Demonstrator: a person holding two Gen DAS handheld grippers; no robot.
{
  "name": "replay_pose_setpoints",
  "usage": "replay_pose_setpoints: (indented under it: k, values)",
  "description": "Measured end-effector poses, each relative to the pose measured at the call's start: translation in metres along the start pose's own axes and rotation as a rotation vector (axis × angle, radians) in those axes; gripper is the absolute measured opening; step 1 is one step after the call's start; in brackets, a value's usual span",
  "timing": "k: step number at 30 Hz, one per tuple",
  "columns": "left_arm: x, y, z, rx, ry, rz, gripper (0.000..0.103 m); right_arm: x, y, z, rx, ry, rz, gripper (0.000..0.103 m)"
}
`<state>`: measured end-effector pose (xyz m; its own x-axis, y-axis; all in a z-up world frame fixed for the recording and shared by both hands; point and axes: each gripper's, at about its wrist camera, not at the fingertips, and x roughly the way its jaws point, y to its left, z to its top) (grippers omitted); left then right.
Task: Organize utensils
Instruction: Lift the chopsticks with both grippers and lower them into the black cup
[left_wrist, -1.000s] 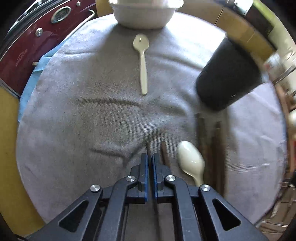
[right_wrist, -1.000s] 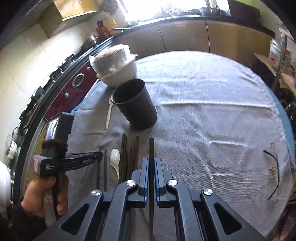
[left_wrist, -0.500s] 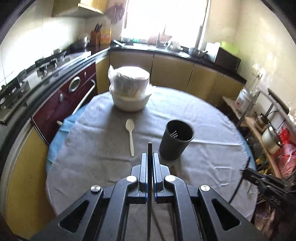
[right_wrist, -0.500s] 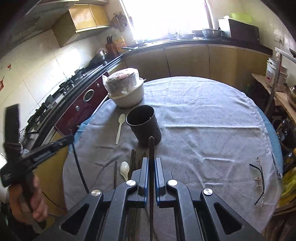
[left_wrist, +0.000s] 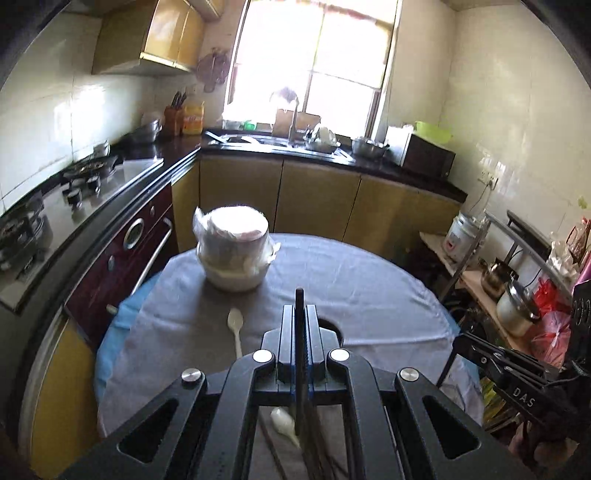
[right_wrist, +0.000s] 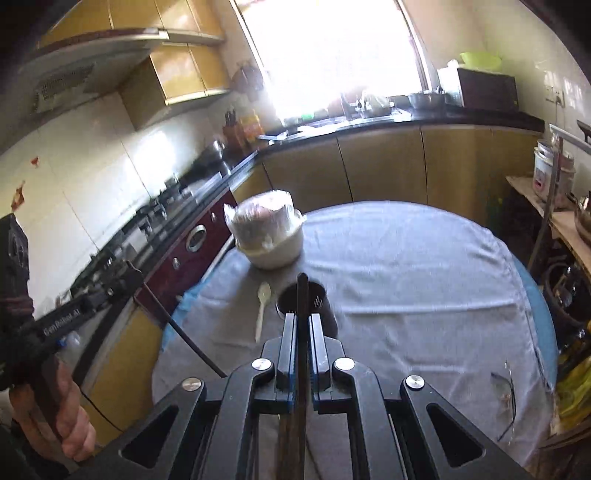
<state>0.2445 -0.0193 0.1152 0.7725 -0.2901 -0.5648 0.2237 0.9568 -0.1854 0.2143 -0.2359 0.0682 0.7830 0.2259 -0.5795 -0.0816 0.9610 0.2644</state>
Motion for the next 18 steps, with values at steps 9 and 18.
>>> replay_pose_setpoints:
  k: [9,18]
  values:
    - [0.036,-0.001,0.067,-0.029,-0.061,-0.018,0.004,0.019,0.005,0.076,0.066,-0.162,-0.026,0.006]
    - [0.088,-0.004,0.072,-0.032,-0.038,-0.038,0.004,0.067,-0.006,0.113,0.136,-0.244,-0.045,0.006]
